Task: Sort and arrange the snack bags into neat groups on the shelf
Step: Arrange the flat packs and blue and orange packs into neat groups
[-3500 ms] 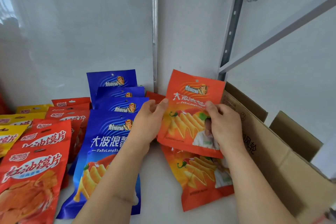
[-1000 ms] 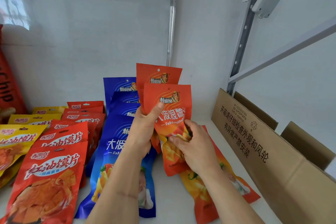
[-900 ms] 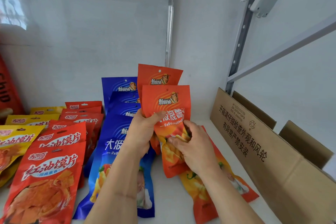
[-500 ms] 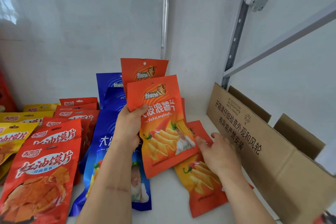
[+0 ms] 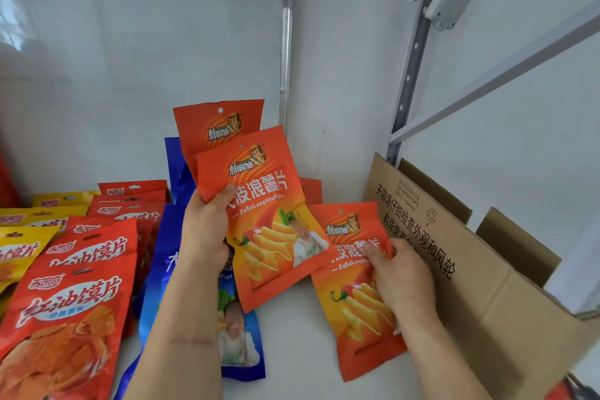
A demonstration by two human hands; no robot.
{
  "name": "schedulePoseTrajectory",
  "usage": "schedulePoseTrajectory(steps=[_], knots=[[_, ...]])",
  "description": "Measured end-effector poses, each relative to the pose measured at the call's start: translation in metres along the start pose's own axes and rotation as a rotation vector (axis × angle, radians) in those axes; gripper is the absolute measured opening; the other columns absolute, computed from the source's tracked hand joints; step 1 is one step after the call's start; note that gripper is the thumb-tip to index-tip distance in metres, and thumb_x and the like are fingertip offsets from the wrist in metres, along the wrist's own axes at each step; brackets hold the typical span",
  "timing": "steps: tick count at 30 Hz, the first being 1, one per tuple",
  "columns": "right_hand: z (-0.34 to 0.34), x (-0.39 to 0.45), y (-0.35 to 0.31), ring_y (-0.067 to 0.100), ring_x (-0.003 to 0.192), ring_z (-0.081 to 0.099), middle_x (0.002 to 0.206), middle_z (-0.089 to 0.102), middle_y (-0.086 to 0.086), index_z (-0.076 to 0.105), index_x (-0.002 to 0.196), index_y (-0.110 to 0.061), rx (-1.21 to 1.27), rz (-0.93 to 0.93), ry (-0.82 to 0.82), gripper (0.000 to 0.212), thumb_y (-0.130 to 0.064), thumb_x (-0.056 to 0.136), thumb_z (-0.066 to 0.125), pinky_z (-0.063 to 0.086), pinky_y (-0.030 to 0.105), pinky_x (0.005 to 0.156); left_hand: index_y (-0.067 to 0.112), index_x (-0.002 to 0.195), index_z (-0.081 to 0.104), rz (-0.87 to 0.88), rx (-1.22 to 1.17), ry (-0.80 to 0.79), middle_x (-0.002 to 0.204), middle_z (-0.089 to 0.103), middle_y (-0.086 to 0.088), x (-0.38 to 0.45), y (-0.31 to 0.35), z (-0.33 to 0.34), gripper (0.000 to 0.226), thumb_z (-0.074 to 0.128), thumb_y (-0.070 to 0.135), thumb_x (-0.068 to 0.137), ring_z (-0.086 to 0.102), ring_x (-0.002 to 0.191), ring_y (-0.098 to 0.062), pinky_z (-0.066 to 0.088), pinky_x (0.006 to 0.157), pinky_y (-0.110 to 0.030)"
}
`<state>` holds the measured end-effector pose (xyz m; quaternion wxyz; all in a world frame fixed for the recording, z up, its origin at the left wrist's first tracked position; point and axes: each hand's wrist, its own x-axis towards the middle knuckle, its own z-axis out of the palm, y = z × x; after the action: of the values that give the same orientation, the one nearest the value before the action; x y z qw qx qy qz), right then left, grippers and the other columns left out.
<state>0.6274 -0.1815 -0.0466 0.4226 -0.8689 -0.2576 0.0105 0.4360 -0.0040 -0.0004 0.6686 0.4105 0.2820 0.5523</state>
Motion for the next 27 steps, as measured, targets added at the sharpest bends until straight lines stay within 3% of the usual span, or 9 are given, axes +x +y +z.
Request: schedulePoseTrajectory(steps=[6, 9, 13, 17, 22, 27], knots=[[-0.017, 0.010, -0.004, 0.025, 0.088, 0.066, 0.092, 0.070, -0.004, 0.061, 0.103, -0.023, 0.262, -0.024, 0.169, 0.029, -0.049, 0.090, 0.063, 0.051, 0.036, 0.077, 0.029, 0.111, 0.068, 0.083, -0.078, 0.105, 0.097, 0.078, 0.003, 0.008, 0.007, -0.012, 0.017, 0.068, 0.021, 0.096, 0.076, 0.088, -0.022, 0.061, 0.073, -0.040], [-0.021, 0.012, -0.006, 0.023, 0.084, 0.066, 0.086, 0.067, -0.009, 0.060, 0.100, -0.024, 0.328, -0.042, 0.196, 0.024, -0.046, 0.090, 0.064, 0.049, 0.034, 0.073, 0.030, 0.113, 0.068, 0.120, -0.096, 0.159, 0.092, 0.078, 0.008, 0.011, 0.010, -0.016, 0.019, 0.068, 0.023, 0.095, 0.077, 0.084, -0.019, 0.061, 0.070, -0.039], [-0.023, 0.012, -0.009, 0.017, 0.079, 0.064, 0.083, 0.064, -0.014, 0.059, 0.101, -0.025, 0.376, -0.065, 0.204, 0.021, -0.043, 0.091, 0.063, 0.043, 0.029, 0.065, 0.035, 0.110, 0.068, 0.159, -0.070, 0.219, 0.104, 0.077, 0.005, 0.013, 0.010, -0.020, 0.018, 0.070, 0.032, 0.093, 0.076, 0.094, -0.022, 0.061, 0.081, -0.045], [-0.024, 0.012, -0.015, 0.013, 0.083, 0.066, 0.088, 0.067, -0.013, 0.060, 0.101, -0.029, 0.457, -0.080, 0.184, 0.023, -0.048, 0.089, 0.065, 0.052, 0.034, 0.073, 0.037, 0.106, 0.068, 0.182, -0.028, 0.210, 0.104, 0.076, 0.005, 0.011, 0.008, -0.015, 0.013, 0.068, 0.032, 0.094, 0.075, 0.094, -0.021, 0.061, 0.083, -0.046], [-0.018, 0.006, -0.036, 0.003, 0.085, 0.066, 0.092, 0.068, -0.015, 0.061, 0.101, -0.033, 0.461, -0.188, 0.031, 0.021, -0.045, 0.086, 0.069, 0.052, 0.032, 0.078, 0.030, 0.116, 0.066, 0.133, -0.008, 0.086, 0.108, 0.077, 0.000, 0.003, -0.001, 0.004, 0.020, 0.067, 0.030, 0.096, 0.075, 0.094, -0.022, 0.060, 0.080, -0.043], [0.011, -0.006, -0.055, -0.008, 0.081, 0.061, 0.087, 0.067, -0.020, 0.060, 0.101, -0.033, 0.293, -0.260, -0.161, 0.021, -0.043, 0.086, 0.070, 0.043, 0.011, 0.066, 0.030, 0.115, 0.064, -0.024, -0.099, -0.033, 0.099, 0.079, 0.000, -0.005, -0.003, 0.014, 0.018, 0.064, 0.035, 0.097, 0.076, 0.090, -0.026, 0.060, 0.083, -0.051]])
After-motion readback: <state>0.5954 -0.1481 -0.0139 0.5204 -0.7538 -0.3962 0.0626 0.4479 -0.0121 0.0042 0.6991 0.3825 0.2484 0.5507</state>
